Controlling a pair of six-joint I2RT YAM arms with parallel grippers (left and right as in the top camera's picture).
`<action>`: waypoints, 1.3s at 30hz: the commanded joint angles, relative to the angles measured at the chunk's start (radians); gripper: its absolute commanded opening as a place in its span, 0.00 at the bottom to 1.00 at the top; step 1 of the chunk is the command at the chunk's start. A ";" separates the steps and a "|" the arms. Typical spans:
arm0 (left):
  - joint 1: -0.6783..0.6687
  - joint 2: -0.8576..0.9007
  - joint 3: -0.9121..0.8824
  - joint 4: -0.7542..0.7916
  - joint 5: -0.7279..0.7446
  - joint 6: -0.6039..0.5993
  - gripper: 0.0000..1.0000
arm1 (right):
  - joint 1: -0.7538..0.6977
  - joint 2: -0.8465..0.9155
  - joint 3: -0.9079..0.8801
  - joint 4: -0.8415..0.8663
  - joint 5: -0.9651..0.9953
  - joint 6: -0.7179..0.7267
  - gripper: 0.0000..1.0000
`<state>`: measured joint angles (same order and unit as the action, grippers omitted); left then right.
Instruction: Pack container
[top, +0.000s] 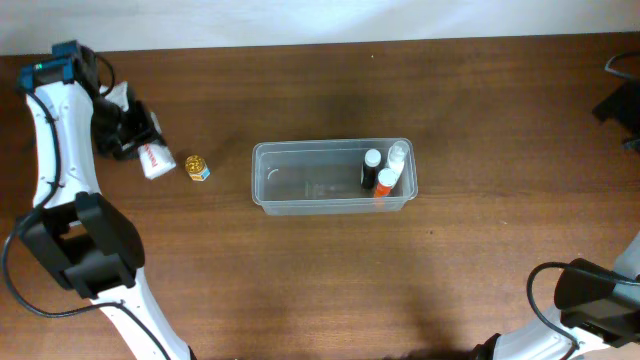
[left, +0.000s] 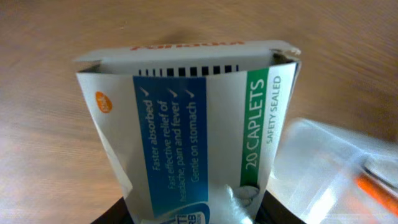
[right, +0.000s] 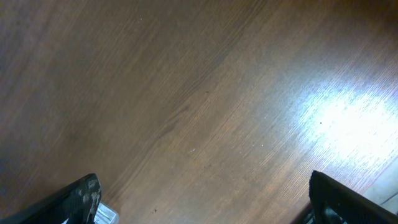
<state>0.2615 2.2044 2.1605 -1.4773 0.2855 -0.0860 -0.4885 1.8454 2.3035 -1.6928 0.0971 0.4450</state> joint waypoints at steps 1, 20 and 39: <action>-0.067 0.005 0.102 -0.047 0.147 0.183 0.42 | -0.003 -0.008 -0.002 -0.005 0.013 -0.003 0.98; -0.604 0.006 0.285 -0.193 -0.118 0.764 0.43 | -0.003 -0.008 -0.002 -0.006 0.013 -0.003 0.98; -0.711 0.006 0.150 -0.150 -0.178 1.046 0.39 | -0.003 -0.008 -0.002 -0.006 0.013 -0.003 0.98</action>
<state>-0.4515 2.2044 2.3661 -1.6577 0.1143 0.9001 -0.4885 1.8454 2.3035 -1.6928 0.0971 0.4442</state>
